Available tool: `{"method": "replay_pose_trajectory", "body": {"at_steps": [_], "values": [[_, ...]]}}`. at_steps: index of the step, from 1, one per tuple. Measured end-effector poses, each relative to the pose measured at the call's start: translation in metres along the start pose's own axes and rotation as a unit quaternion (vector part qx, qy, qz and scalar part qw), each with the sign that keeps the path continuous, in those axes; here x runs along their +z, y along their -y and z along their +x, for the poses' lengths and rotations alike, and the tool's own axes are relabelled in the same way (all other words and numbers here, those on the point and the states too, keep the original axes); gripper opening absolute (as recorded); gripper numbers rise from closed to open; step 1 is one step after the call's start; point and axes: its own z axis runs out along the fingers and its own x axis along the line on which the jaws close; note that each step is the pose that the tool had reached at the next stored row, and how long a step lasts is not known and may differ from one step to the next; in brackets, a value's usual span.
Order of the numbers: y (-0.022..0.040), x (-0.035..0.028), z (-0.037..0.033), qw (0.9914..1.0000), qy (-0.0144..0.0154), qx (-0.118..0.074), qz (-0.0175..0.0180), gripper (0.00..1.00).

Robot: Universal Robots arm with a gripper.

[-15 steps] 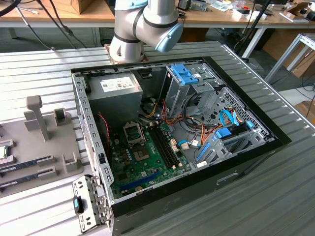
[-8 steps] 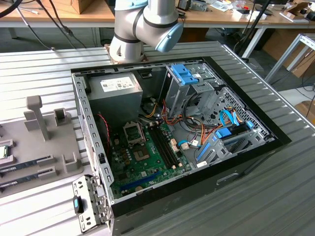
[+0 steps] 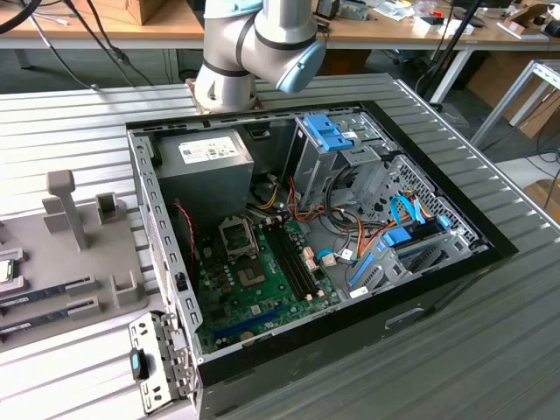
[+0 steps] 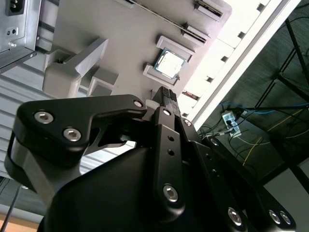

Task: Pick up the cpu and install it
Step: 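Reach for the cpu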

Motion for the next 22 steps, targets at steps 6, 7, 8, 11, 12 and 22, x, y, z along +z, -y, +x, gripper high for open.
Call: {"method": "replay_pose_trajectory", "body": {"at_steps": [6, 7, 8, 11, 12, 22], "values": [[0.0002, 0.0025, 0.0001, 1.00000, 0.0000, 0.000, 0.0000, 0.11], [0.0002, 0.0027, 0.0001, 1.00000, 0.0000, 0.000, 0.0000, 0.11], [0.0003, 0.0029, 0.0001, 1.00000, 0.0000, 0.000, 0.0000, 0.11], [0.0004, 0.0038, 0.0001, 1.00000, 0.0001, 0.000, 0.0001, 0.11], [0.0004, 0.0041, 0.0001, 1.00000, 0.0001, 0.000, 0.0000, 0.11], [0.0006, 0.0054, 0.0001, 0.99999, -0.0044, 0.000, 0.0003, 0.11]]}}
